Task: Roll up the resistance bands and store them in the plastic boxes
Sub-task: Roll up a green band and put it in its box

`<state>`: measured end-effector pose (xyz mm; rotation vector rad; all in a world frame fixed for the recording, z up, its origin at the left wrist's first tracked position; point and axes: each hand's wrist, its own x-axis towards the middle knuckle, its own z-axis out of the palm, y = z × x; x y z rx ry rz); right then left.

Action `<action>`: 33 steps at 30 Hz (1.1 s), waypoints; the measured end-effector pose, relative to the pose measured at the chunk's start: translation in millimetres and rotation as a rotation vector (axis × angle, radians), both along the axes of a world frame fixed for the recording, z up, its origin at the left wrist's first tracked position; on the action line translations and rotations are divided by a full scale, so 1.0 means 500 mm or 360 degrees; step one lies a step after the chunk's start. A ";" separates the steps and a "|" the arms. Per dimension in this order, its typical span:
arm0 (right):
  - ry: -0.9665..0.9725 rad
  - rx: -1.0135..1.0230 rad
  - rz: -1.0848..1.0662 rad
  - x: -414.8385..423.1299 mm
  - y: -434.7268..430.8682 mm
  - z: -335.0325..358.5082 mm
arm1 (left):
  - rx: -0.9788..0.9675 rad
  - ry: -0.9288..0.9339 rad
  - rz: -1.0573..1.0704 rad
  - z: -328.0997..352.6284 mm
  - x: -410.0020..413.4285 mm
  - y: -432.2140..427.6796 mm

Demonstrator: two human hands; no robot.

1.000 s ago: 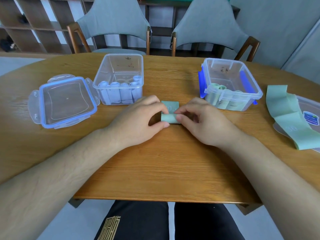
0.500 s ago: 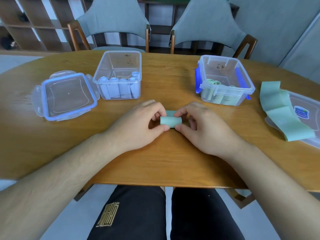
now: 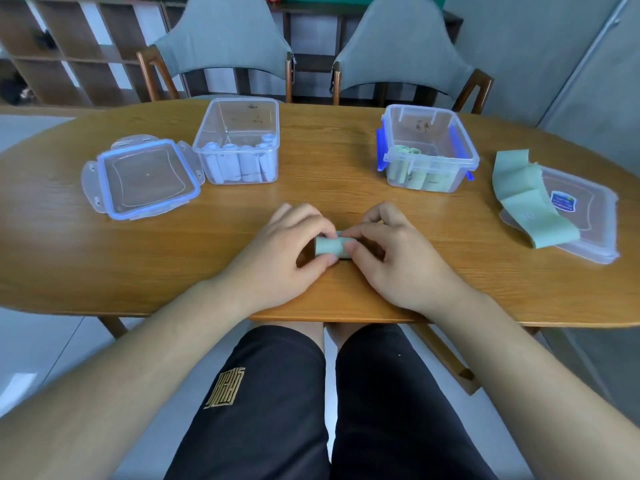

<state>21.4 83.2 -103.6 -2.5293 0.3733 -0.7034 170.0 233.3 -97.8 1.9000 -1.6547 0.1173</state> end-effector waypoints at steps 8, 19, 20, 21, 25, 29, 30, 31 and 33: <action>-0.0050 0.0086 0.0102 0.017 -0.032 -0.008 | 0.0037 0.0051 0.0080 -0.019 0.045 -0.033; 0.0132 0.0124 0.0116 0.055 -0.073 -0.023 | 0.0068 0.0276 0.0007 -0.012 0.062 -0.053; 0.0134 0.0117 0.0118 0.056 -0.073 -0.024 | 0.0085 0.0277 0.0004 -0.013 0.063 -0.053; 0.0126 0.0110 0.0113 0.056 -0.073 -0.024 | 0.0103 0.0267 0.0004 -0.013 0.063 -0.053; 0.0183 0.0038 0.0061 0.052 -0.062 -0.012 | 0.0121 0.0219 0.0053 -0.008 0.054 -0.053; 0.0232 0.0008 0.0072 0.045 -0.051 -0.004 | 0.0122 0.0171 0.0085 0.000 0.043 -0.047; 0.0243 0.0016 0.0073 0.042 -0.050 -0.002 | 0.0129 0.0176 0.0081 0.001 0.042 -0.046; 0.0255 0.0027 0.0074 0.041 -0.050 0.000 | 0.0140 0.0176 0.0076 0.004 0.040 -0.045; 0.0264 0.0048 0.0087 0.037 -0.049 0.003 | 0.0168 0.0185 0.0064 0.008 0.035 -0.043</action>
